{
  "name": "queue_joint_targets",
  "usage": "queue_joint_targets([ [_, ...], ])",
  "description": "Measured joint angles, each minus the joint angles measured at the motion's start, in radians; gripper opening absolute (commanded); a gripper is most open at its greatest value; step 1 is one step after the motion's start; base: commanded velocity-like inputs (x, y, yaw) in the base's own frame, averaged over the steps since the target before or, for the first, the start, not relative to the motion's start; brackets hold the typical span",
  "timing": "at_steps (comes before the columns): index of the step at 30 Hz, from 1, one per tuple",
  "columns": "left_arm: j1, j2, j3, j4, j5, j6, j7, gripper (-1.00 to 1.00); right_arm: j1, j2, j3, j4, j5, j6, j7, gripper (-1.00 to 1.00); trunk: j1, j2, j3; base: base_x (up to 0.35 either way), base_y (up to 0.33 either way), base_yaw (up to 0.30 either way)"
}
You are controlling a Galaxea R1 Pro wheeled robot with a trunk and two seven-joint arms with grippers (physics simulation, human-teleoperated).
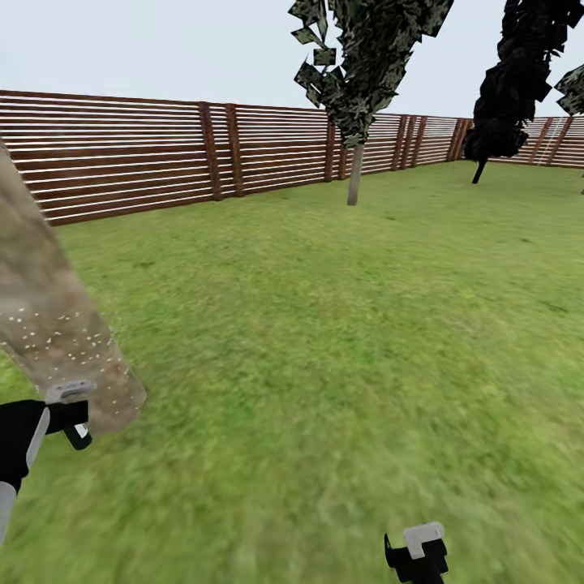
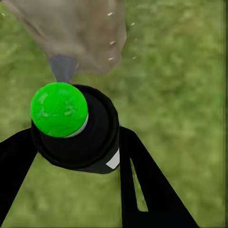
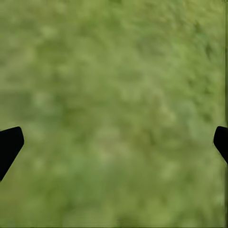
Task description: In the garden, pick up the pesticide atomizer on the floor and spray pesticide onto both trees until each tree trunk is fully covered.
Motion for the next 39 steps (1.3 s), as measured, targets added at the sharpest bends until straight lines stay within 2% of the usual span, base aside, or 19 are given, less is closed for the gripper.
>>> queue_joint_targets([
  [8, 0.0, 0.001, 0.001, 0.003, -0.002, 0.0, 0.001, -1.0, 0.0, 0.0, 0.0, 0.0, 0.0, 0.0, 0.0, 1.0, 0.0, 0.0, 0.0, 0.273, -0.165, 0.016],
  [10, 0.015, 0.001, 0.003, 0.009, -0.004, -0.001, 0.003, -1.0, 0.0, 0.0, 0.0, 0.0, 0.0, 0.0, 0.0, 1.0, 0.0, 0.0, 0.0, 0.268, -0.161, 0.24],
  [13, 0.023, 0.002, 0.006, 0.031, -0.005, -0.005, 0.045, -1.0, 0.0, 0.0, 0.0, 0.0, 0.0, 0.0, 0.0, 1.0, 0.0, 0.0, 0.0, 0.103, -0.053, 0.273],
  [17, 0.023, 0.003, 0.006, 0.138, -0.002, -0.163, 0.082, -1.0, 0.0, 0.0, 0.0, 0.0, 0.0, 0.0, 0.0, 1.0, 0.0, 0.0, 0.0, 0.005, -0.002, 0.277],
  [22, 0.023, 0.0, 0.002, 0.172, 0.002, -0.207, 0.097, -1.0, 0.0, -0.001, 0.0, -0.001, -0.002, 0.0, 0.0, 1.0, 0.0, 0.0, 0.0, -0.154, 0.013, 0.071],
  [25, 0.038, -0.001, -0.004, 0.266, 0.0, -0.355, 0.083, -1.0, 0.0, 0.0, -0.001, -0.005, -0.003, 0.0, -0.001, 1.0, 0.0, 0.0, 0.0, -0.33, 0.067, 0.002],
  [26, 0.064, -0.001, -0.023, 0.281, -0.003, -0.41, 0.076, -1.0, 0.0, 0.0, -0.001, -0.008, -0.002, 0.0, 0.0, 1.0, 0.0, 0.0, 0.0, -0.335, 0.071, 0.0],
  [27, 0.101, 0.0, -0.095, 0.29, -0.009, -0.476, 0.017, -1.0, -0.001, 0.001, 0.0, -0.011, -0.001, 0.002, 0.003, 1.0, 0.0, 0.0, 0.0, -0.335, 0.071, 0.0],
  [29, 0.135, 0.005, -0.213, 0.296, -0.026, -0.562, -0.124, -1.0, -0.001, 0.003, 0.016, -0.024, 0.011, 0.003, 0.007, 1.0, 0.0, 0.0, 0.0, -0.336, 0.071, 0.0],
  [30, 0.147, 0.008, -0.245, 0.297, -0.045, -0.609, -0.195, -1.0, -0.002, 0.005, 0.056, -0.054, 0.046, 0.005, 0.019, 1.0, 0.0, 0.0, 0.0, -0.336, 0.072, 0.0],
  [31, 0.153, 0.009, -0.263, 0.297, -0.079, -0.648, -0.269, -1.0, -0.002, 0.006, 0.098, -0.095, 0.091, 0.011, 0.065, 1.0, 0.0, 0.0, 0.0, -0.336, 0.072, 0.0],
  [32, 0.156, 0.007, -0.273, 0.299, -0.139, -0.688, -0.359, -1.0, -0.002, 0.007, 0.123, -0.14, 0.127, 0.031, 0.158, 1.0, 0.0, 0.0, 0.0, -0.336, 0.072, 0.0],
  [33, 0.158, 0.006, -0.278, 0.301, -0.214, -0.733, -0.465, -1.0, -0.002, 0.007, 0.136, -0.183, 0.148, 0.067, 0.289, 1.0, 0.0, 0.0, 0.0, -0.336, 0.072, 0.0],
  [34, 0.159, 0.003, -0.28, 0.3, -0.304, -0.77, -0.613, -1.0, -0.012, 0.004, 0.143, -0.256, 0.161, 0.108, 0.491, 1.0, 0.0, 0.0, 0.0, -0.336, 0.071, 0.0],
  [35, 0.158, 0.001, -0.279, 0.297, -0.348, -0.782, -0.708, -1.0, -0.02, 0.003, 0.146, -0.309, 0.165, 0.124, 0.619, 1.0, 0.0, 0.0, 0.0, -0.336, 0.071, 0.0],
  [38, 0.148, -0.015, -0.277, 0.269, -0.439, -0.794, -0.914, -1.0, -0.047, 0.008, 0.158, -0.422, 0.171, 0.14, 0.959, 1.0, 0.0, 0.0, 0.0, -0.186, 0.037, 0.0],
  [39, 0.147, -0.025, -0.277, 0.255, -0.458, -0.793, -0.944, -1.0, -0.052, 0.01, 0.172, -0.441, 0.172, 0.141, 1.019, 1.0, 0.0, 0.0, 0.0, -0.041, 0.008, 0.0],
])
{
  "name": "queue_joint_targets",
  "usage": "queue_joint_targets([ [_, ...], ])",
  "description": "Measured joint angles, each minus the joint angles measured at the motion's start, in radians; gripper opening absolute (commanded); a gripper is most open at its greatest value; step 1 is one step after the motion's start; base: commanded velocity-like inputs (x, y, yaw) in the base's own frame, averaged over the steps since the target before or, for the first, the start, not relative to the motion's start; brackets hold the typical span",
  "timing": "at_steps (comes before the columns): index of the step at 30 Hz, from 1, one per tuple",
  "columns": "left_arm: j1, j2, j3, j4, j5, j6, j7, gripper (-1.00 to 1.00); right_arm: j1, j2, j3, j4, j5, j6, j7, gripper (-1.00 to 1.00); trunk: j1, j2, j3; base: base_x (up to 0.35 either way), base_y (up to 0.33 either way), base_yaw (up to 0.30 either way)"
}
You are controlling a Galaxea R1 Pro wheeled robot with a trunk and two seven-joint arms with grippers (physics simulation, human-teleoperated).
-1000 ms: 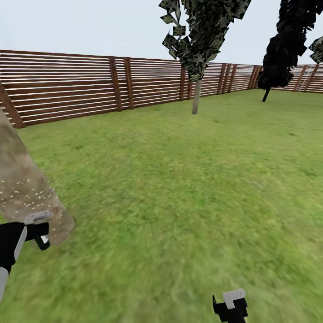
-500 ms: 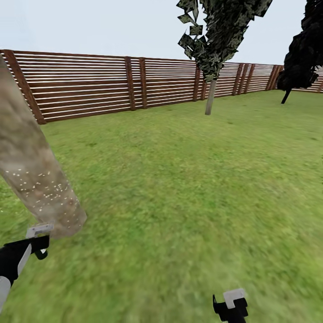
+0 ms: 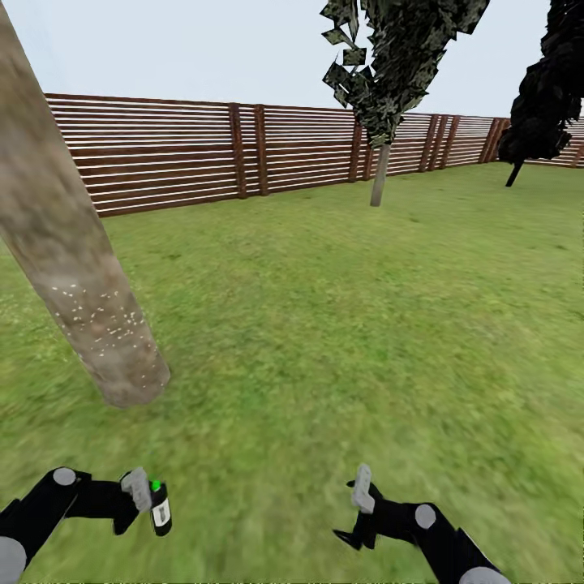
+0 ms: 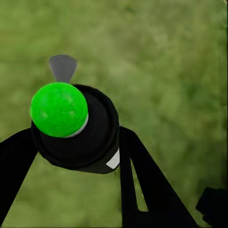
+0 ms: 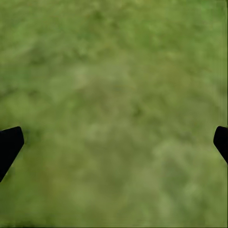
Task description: In the garden, pick up the pesticide atomizer on the floor and spray pesticide onto both trees until each tree trunk is fully covered.
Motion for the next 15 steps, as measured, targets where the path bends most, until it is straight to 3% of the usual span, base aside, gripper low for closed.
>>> queue_joint_targets([
  [1, 0.0, -0.016, -0.001, -0.012, -0.027, 0.0, -0.016, -1.0, -0.004, 0.002, 0.021, -0.019, -0.001, 0.001, 0.044, 1.0, 0.0, 0.0, 0.0, -0.017, 0.003, 0.0],
  [2, 0.0, -0.044, -0.001, -0.019, -0.08, 0.0, -0.026, -1.0, -0.008, 0.016, 0.048, -0.036, -0.002, 0.002, 0.081, 1.0, 0.0, 0.0, 0.0, -0.007, 0.001, 0.0],
  [4, 0.001, -0.109, 0.0, -0.023, -0.188, 0.002, -0.031, -1.0, -0.011, 0.046, 0.068, -0.051, -0.003, 0.004, 0.107, 1.0, 0.0, 0.0, 0.0, -0.001, 0.0, 0.0],
  [5, 0.001, -0.132, 0.0, -0.024, -0.212, 0.003, -0.03, -1.0, -0.012, 0.05, 0.069, -0.053, -0.003, 0.004, 0.11, 1.0, 0.0, 0.0, 0.0, 0.0, 0.0, 0.0],
  [9, -0.003, -0.205, -0.013, -0.026, -0.237, 0.005, -0.029, -1.0, -0.013, 0.053, 0.071, -0.051, 0.001, 0.005, 0.111, 1.0, 0.0, 0.0, 0.0, 0.0, 0.0, 0.0],
  [11, -0.005, -0.219, -0.093, -0.026, -0.24, 0.012, -0.021, -1.0, -0.013, 0.055, 0.074, -0.051, 0.001, 0.006, 0.123, 1.0, 0.0, 0.0, 0.0, 0.0, 0.0, 0.0],
  [13, -0.006, -0.242, -0.152, -0.025, -0.239, 0.015, -0.015, -1.0, -0.013, 0.089, 0.085, -0.052, 0.002, 0.006, 0.167, 1.0, 0.0, 0.0, 0.0, 0.0, 0.0, 0.0],
  [14, -0.007, -0.253, -0.161, -0.026, -0.24, 0.015, -0.014, -1.0, -0.013, 0.104, 0.103, -0.054, 0.002, 0.006, 0.175, -1.0, 0.0, 0.0, 0.0, 0.0, 0.0, 0.0],
  [15, -0.006, -0.264, -0.165, -0.026, -0.24, 0.015, -0.014, -1.0, -0.013, 0.111, 0.126, -0.057, 0.002, 0.006, 0.179, -1.0, 0.0, 0.0, 0.0, 0.0, 0.0, 0.0],
])
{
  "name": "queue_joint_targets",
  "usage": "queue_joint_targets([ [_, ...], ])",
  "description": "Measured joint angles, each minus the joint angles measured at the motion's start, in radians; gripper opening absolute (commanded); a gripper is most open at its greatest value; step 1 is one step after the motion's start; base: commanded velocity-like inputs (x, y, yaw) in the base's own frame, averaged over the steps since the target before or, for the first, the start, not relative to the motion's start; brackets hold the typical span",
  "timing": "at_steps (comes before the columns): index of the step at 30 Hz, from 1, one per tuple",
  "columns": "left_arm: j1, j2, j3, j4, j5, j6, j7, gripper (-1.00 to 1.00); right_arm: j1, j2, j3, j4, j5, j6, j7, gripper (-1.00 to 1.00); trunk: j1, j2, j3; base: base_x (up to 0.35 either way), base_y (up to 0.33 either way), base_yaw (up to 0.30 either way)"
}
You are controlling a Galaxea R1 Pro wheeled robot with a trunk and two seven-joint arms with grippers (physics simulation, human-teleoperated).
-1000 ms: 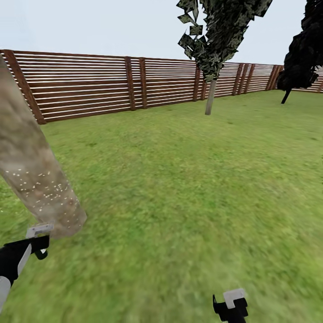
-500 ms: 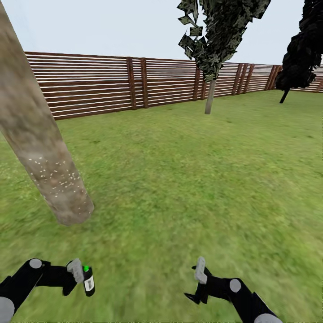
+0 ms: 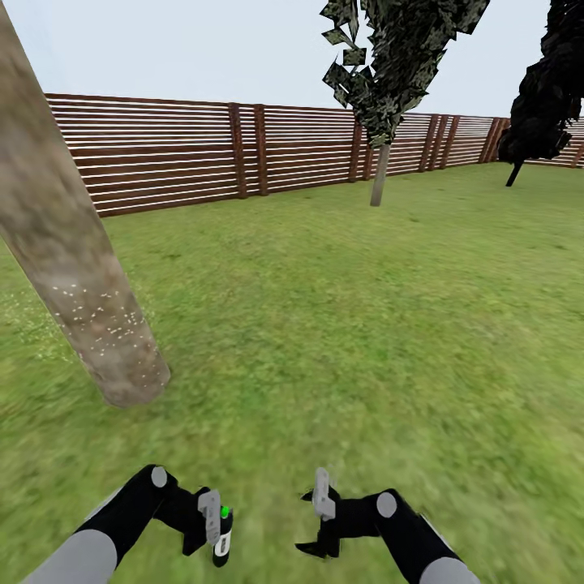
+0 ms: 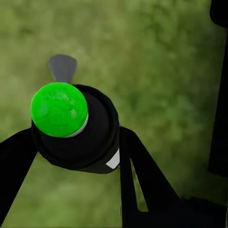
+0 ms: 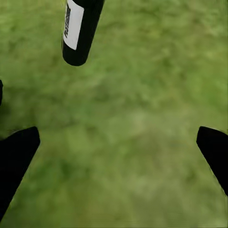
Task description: In the garden, pick up the pesticide atomizer on the floor and spray pesticide onto both trees until each tree trunk is fully covered.
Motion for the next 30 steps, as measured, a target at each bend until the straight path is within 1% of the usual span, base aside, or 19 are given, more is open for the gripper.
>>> queue_joint_targets([
  [2, 0.0, -0.013, -0.004, 0.0, -0.001, 0.0, 0.001, -1.0, 0.0, 0.007, 0.051, -0.017, -0.001, 0.0, 0.006, -1.0, 0.0, 0.0, 0.0, 0.0, 0.0, 0.0],
  [3, 0.0, -0.015, -0.005, 0.0, -0.001, 0.0, 0.001, -1.0, 0.0, 0.007, 0.062, -0.019, -0.001, 0.0, 0.006, -1.0, 0.0, 0.0, 0.0, 0.0, 0.0, 0.0],
  [5, 0.0, -0.022, -0.006, 0.0, -0.001, -0.002, 0.002, -1.0, 0.0, 0.009, 0.069, -0.031, -0.003, 0.0, 0.007, -1.0, 0.0, 0.0, 0.0, 0.0, 0.0, 0.0],
  [6, 0.0, -0.023, -0.007, 0.0, -0.001, -0.002, 0.001, -1.0, 0.0, 0.009, 0.071, -0.041, -0.003, -0.001, 0.007, -1.0, 0.0, 0.0, 0.0, 0.0, 0.0, 0.0],
  [7, 0.001, -0.024, -0.023, 0.0, -0.001, -0.003, 0.001, -1.0, 0.0, 0.011, 0.071, -0.058, -0.004, 0.0, 0.018, -1.0, 0.0, 0.0, 0.0, 0.0, 0.0, 0.0],
  [8, 0.001, -0.026, -0.049, -0.002, -0.004, -0.002, 0.001, -1.0, 0.0, 0.013, 0.072, -0.076, -0.004, 0.0, 0.05, -1.0, 0.0, 0.0, 0.0, 0.0, 0.0, 0.0],
  [9, 0.0, -0.03, -0.062, -0.007, -0.005, -0.002, 0.001, -1.0, 0.0, 0.014, 0.072, -0.089, -0.003, 0.0, 0.066, -1.0, 0.0, 0.0, 0.0, 0.0, 0.0, 0.0],
  [12, 0.0, -0.055, -0.08, -0.03, -0.007, -0.002, 0.001, -1.0, 0.0, 0.015, 0.072, -0.116, -0.003, 0.0, 0.082, -1.0, 0.0, 0.0, 0.0, 0.0, 0.0, 0.0],
  [14, 0.0, -0.074, -0.084, -0.037, -0.008, -0.003, 0.001, -1.0, 0.0, 0.015, 0.072, -0.133, -0.004, 0.0, 0.085, -1.0, 0.0, 0.0, 0.0, 0.0, 0.0, 0.0],
  [17, 0.0, -0.095, -0.084, -0.049, -0.007, -0.004, 0.001, -1.0, 0.0, 0.015, 0.072, -0.137, -0.003, 0.0, 0.085, -1.0, 0.0, 0.0, 0.0, 0.0, 0.0, 0.0],
  [18, 0.001, -0.106, -0.084, -0.05, -0.014, -0.004, 0.001, -1.0, 0.0, 0.015, 0.072, -0.142, -0.003, 0.0, 0.086, -1.0, 0.0, 0.0, 0.0, 0.0, 0.0, 0.0],
  [19, 0.001, -0.118, -0.084, -0.051, -0.034, -0.003, 0.001, -1.0, 0.0, 0.015, 0.072, -0.159, -0.004, 0.0, 0.086, -1.0, 0.0, 0.0, 0.0, 0.0, 0.0, 0.0],
  [21, 0.0, -0.131, -0.084, -0.051, -0.046, -0.002, 0.028, -1.0, 0.0, 0.015, 0.072, -0.181, -0.005, 0.0, 0.086, -1.0, 0.0, 0.0, 0.0, 0.0, 0.0, 0.0],
  [22, 0.0, -0.136, -0.084, -0.051, -0.048, -0.002, 0.047, -1.0, 0.0, 0.015, 0.072, -0.186, -0.006, 0.0, 0.086, -1.0, 0.0, 0.0, 0.0, 0.0, 0.0, 0.0],
  [23, 0.0, -0.149, -0.084, -0.051, -0.049, -0.003, 0.058, -1.0, 0.0, 0.015, 0.072, -0.189, -0.006, 0.0, 0.086, -1.0, 0.0, 0.0, 0.0, 0.0, 0.0, 0.0],
  [24, 0.0, -0.154, -0.085, -0.051, -0.051, -0.002, 0.063, -1.0, 0.0, 0.016, 0.072, -0.19, -0.007, 0.0, 0.086, -1.0, 0.0, 0.0, 0.0, 0.0, 0.0, 0.0],
  [26, 0.0, -0.156, -0.084, -0.051, -0.051, -0.001, 0.087, -1.0, 0.0, 0.017, 0.072, -0.19, -0.008, -0.001, 0.086, -1.0, 0.0, 0.0, 0.0, 0.0, 0.0, 0.0],
  [30, 0.0, -0.157, -0.082, -0.051, -0.049, -0.001, 0.094, -1.0, 0.0, 0.023, 0.072, -0.19, -0.007, 0.0, 0.086, -1.0, 0.0, 0.0, 0.0, 0.0, 0.0, 0.0],
])
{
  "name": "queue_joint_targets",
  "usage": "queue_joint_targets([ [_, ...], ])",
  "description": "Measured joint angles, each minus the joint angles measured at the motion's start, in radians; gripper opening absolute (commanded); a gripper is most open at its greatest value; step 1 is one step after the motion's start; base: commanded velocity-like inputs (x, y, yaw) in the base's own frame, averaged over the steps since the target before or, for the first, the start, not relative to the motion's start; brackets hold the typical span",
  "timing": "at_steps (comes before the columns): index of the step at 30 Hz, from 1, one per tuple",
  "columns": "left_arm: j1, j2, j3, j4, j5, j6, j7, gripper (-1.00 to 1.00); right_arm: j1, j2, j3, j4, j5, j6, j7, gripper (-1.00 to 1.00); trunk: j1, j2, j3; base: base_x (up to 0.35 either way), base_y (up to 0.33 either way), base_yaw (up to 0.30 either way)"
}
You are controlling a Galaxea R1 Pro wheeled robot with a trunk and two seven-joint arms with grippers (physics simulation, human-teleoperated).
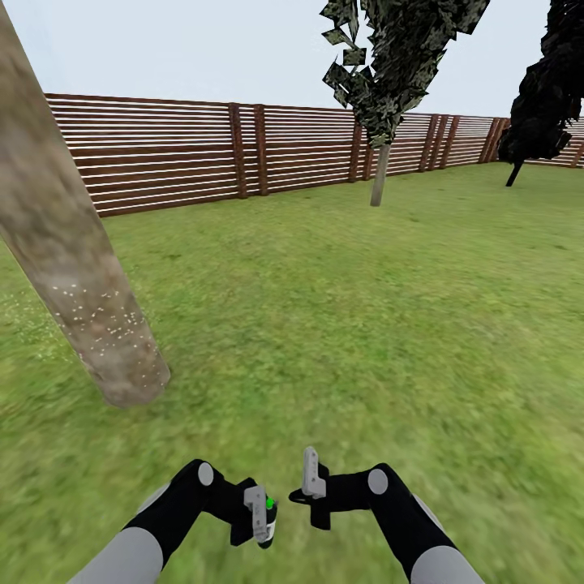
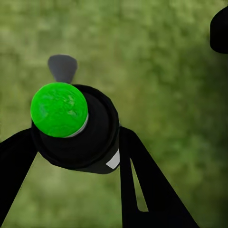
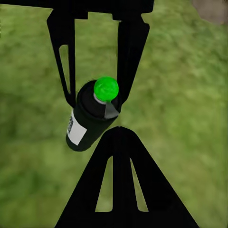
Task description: In the garden, pick up the pesticide atomizer on the floor and spray pesticide onto both trees until each tree trunk is fully covered.
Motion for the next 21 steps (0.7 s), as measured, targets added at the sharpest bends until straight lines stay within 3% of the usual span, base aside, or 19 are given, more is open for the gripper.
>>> queue_joint_targets([
  [7, 0.002, -0.008, 0.0, 0.0, 0.004, -0.002, 0.0, -1.0, 0.0, 0.0, 0.0, -0.002, 0.0, 0.0, 0.0, -1.0, 0.0, 0.0, 0.0, 0.0, 0.0, 0.0],
  [11, 0.002, -0.027, 0.001, 0.0, 0.008, -0.002, 0.0, -1.0, 0.0, 0.0, 0.0, -0.002, 0.001, -0.001, 0.0, -1.0, 0.0, 0.0, 0.0, 0.0, 0.0, 0.0],
  [21, 0.002, -0.033, 0.005, 0.0, 0.012, -0.005, 0.026, -1.0, 0.0, 0.0, 0.0, 0.0, 0.001, -0.001, 0.0, -1.0, 0.0, 0.0, 0.0, 0.0, 0.0, 0.0],
])
